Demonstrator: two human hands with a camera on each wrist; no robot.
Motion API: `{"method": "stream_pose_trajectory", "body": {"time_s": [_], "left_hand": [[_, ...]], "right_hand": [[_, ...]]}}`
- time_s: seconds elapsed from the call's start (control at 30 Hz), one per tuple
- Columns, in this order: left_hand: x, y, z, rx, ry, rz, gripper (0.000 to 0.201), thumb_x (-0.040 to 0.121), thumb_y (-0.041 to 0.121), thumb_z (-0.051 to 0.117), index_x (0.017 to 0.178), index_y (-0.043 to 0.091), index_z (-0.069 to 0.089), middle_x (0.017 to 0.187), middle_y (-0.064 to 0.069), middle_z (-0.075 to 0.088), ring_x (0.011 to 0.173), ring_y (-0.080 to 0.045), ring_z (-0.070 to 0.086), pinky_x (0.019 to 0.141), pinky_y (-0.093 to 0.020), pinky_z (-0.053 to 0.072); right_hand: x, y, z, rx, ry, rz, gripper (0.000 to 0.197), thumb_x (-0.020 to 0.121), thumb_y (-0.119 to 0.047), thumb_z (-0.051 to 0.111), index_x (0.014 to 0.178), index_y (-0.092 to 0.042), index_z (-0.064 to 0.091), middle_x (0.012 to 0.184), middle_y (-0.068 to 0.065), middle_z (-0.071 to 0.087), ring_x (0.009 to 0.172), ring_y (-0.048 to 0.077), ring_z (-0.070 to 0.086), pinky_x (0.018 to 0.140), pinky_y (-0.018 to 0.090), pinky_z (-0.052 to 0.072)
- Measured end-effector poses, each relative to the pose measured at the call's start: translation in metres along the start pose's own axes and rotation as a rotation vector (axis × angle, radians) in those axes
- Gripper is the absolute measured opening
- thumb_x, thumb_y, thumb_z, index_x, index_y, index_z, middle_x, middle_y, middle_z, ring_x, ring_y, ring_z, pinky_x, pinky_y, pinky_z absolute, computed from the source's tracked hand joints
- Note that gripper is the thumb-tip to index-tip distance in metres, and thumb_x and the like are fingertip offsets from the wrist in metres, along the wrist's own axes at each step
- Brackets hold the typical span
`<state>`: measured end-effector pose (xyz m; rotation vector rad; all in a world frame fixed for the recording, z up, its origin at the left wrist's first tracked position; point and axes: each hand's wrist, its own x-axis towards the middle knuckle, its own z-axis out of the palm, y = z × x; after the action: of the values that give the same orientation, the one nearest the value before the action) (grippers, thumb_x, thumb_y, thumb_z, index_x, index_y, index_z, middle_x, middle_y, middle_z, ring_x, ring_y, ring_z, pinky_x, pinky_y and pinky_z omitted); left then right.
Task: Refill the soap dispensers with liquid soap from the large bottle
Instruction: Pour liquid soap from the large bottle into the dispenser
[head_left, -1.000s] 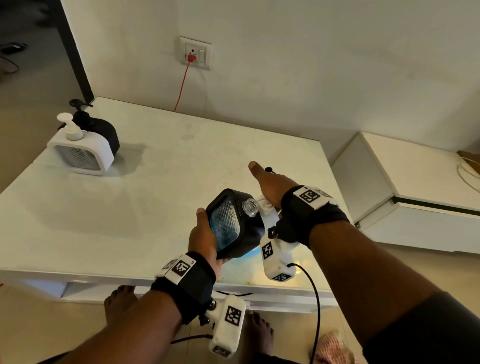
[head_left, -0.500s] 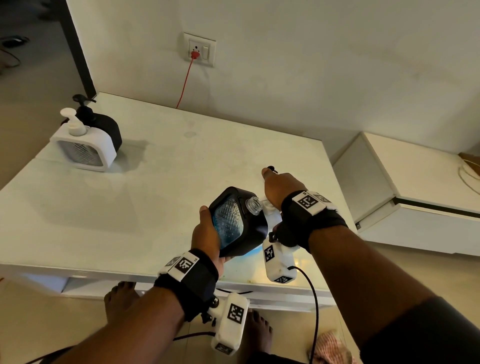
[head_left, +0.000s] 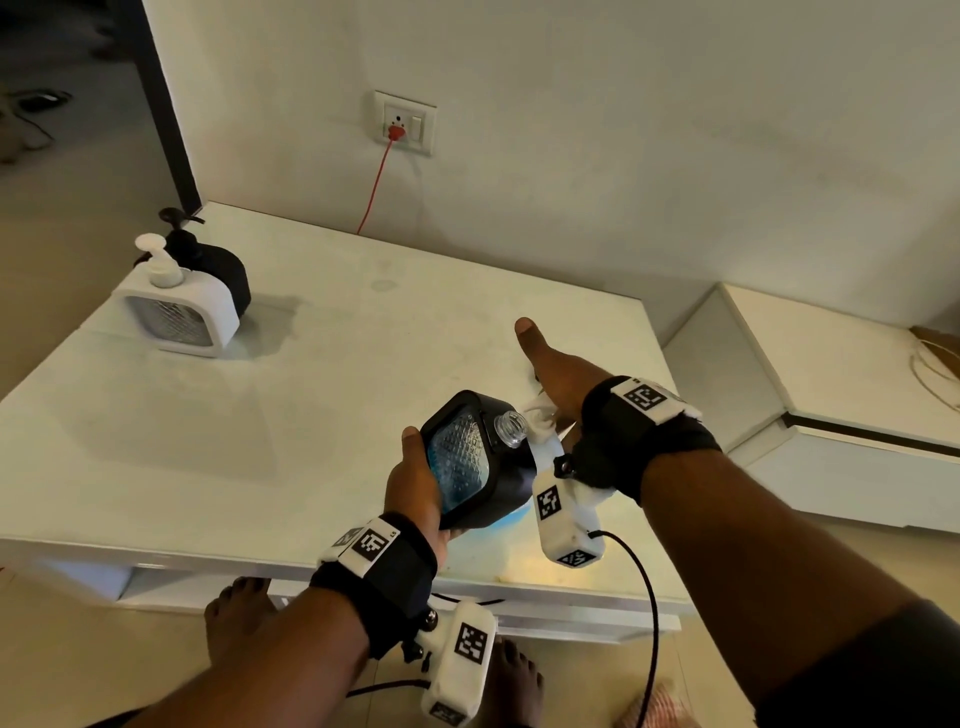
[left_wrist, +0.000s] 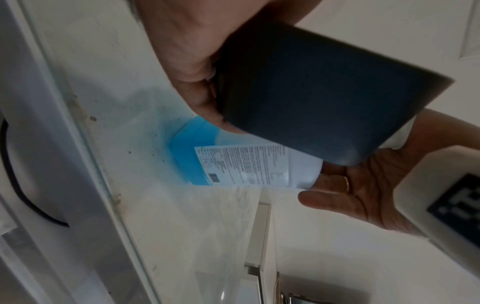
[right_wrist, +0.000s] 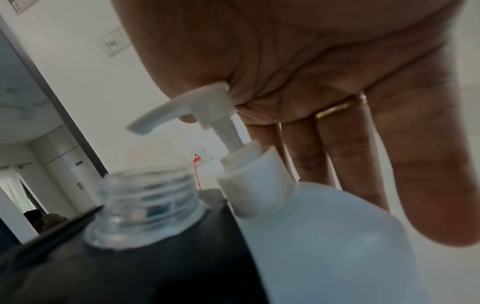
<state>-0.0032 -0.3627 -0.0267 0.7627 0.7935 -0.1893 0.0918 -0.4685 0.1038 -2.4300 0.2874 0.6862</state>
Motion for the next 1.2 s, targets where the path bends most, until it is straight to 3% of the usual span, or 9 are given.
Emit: {"method": "stream_pose_trajectory", "body": {"time_s": [0.07, 0.17, 0.3, 0.37, 0.63, 0.8, 1.0, 1.13, 1.2], "left_hand": [[0.000, 0.000, 0.000, 0.000, -0.001, 0.000, 0.051, 0.105, 0.064, 0.033, 0.114, 0.027, 0.066, 0.122, -0.014, 0.071, 0.109, -0.035, 0.067, 0.098, -0.052, 0.056], [0.001, 0.000, -0.001, 0.003, 0.002, -0.011, 0.055, 0.105, 0.066, 0.032, 0.123, 0.026, 0.066, 0.124, -0.014, 0.071, 0.109, -0.035, 0.068, 0.094, -0.050, 0.057], [0.001, 0.001, -0.001, -0.001, 0.000, -0.019, 0.057, 0.104, 0.067, 0.032, 0.131, 0.028, 0.062, 0.128, -0.014, 0.068, 0.112, -0.036, 0.067, 0.099, -0.054, 0.055], [0.000, 0.002, -0.002, -0.004, -0.003, -0.021, 0.055, 0.104, 0.067, 0.032, 0.130, 0.028, 0.062, 0.128, -0.014, 0.068, 0.112, -0.036, 0.066, 0.099, -0.054, 0.055], [0.002, 0.001, -0.001, -0.009, -0.003, -0.015, 0.050, 0.105, 0.065, 0.033, 0.123, 0.029, 0.061, 0.128, -0.015, 0.067, 0.112, -0.036, 0.066, 0.095, -0.052, 0.057], [0.002, 0.001, 0.000, 0.003, -0.004, -0.019, 0.051, 0.105, 0.066, 0.033, 0.119, 0.027, 0.063, 0.123, -0.013, 0.069, 0.108, -0.033, 0.067, 0.080, -0.043, 0.059], [0.003, 0.000, -0.001, -0.009, -0.009, -0.022, 0.053, 0.104, 0.067, 0.033, 0.121, 0.027, 0.064, 0.124, -0.014, 0.070, 0.110, -0.034, 0.068, 0.085, -0.045, 0.059], [0.002, 0.001, -0.002, -0.010, -0.013, -0.015, 0.050, 0.105, 0.065, 0.034, 0.119, 0.027, 0.063, 0.124, -0.013, 0.069, 0.109, -0.034, 0.067, 0.087, -0.046, 0.059], [0.001, 0.003, -0.003, -0.022, -0.009, -0.015, 0.049, 0.105, 0.065, 0.035, 0.112, 0.027, 0.065, 0.122, -0.013, 0.070, 0.109, -0.035, 0.067, 0.096, -0.052, 0.057]], "right_hand": [[0.000, -0.002, 0.000, -0.036, 0.015, -0.024, 0.110, 0.073, -0.093, 0.011, 0.141, -0.014, 0.048, 0.129, 0.015, 0.059, 0.108, 0.035, 0.060, 0.104, 0.048, 0.043], [0.002, -0.004, 0.001, -0.110, 0.049, -0.042, 0.114, 0.073, -0.094, 0.008, 0.138, -0.011, 0.051, 0.129, 0.015, 0.061, 0.110, 0.034, 0.059, 0.104, 0.045, 0.042], [0.009, 0.000, 0.007, -0.155, 0.119, -0.051, 0.107, 0.077, -0.092, 0.012, 0.129, -0.010, 0.056, 0.102, 0.010, 0.065, 0.091, 0.028, 0.061, 0.084, 0.036, 0.042], [0.011, 0.002, 0.009, -0.142, 0.140, -0.053, 0.101, 0.080, -0.089, 0.015, 0.124, -0.009, 0.058, 0.098, 0.009, 0.066, 0.090, 0.027, 0.062, 0.085, 0.036, 0.045], [0.017, 0.005, 0.015, -0.190, 0.170, -0.051, 0.101, 0.082, -0.087, 0.018, 0.138, -0.010, 0.053, 0.134, 0.014, 0.059, 0.108, 0.031, 0.058, 0.086, 0.037, 0.039], [0.019, 0.011, 0.017, -0.158, 0.168, -0.055, 0.081, 0.087, -0.082, 0.024, 0.101, -0.012, 0.063, 0.114, 0.013, 0.065, 0.096, 0.030, 0.058, 0.082, 0.035, 0.037], [0.018, 0.013, 0.018, -0.141, 0.196, -0.022, 0.082, 0.089, -0.079, 0.028, 0.125, -0.012, 0.059, 0.117, 0.011, 0.062, 0.095, 0.028, 0.054, 0.082, 0.035, 0.036], [0.017, 0.008, 0.015, -0.129, 0.135, -0.046, 0.080, 0.090, -0.079, 0.023, 0.107, -0.011, 0.061, 0.117, 0.011, 0.061, 0.093, 0.028, 0.052, 0.084, 0.034, 0.035], [0.016, 0.003, 0.011, -0.116, 0.091, -0.061, 0.091, 0.087, -0.083, 0.016, 0.121, -0.011, 0.060, 0.126, 0.014, 0.060, 0.096, 0.028, 0.055, 0.089, 0.035, 0.039]]}}
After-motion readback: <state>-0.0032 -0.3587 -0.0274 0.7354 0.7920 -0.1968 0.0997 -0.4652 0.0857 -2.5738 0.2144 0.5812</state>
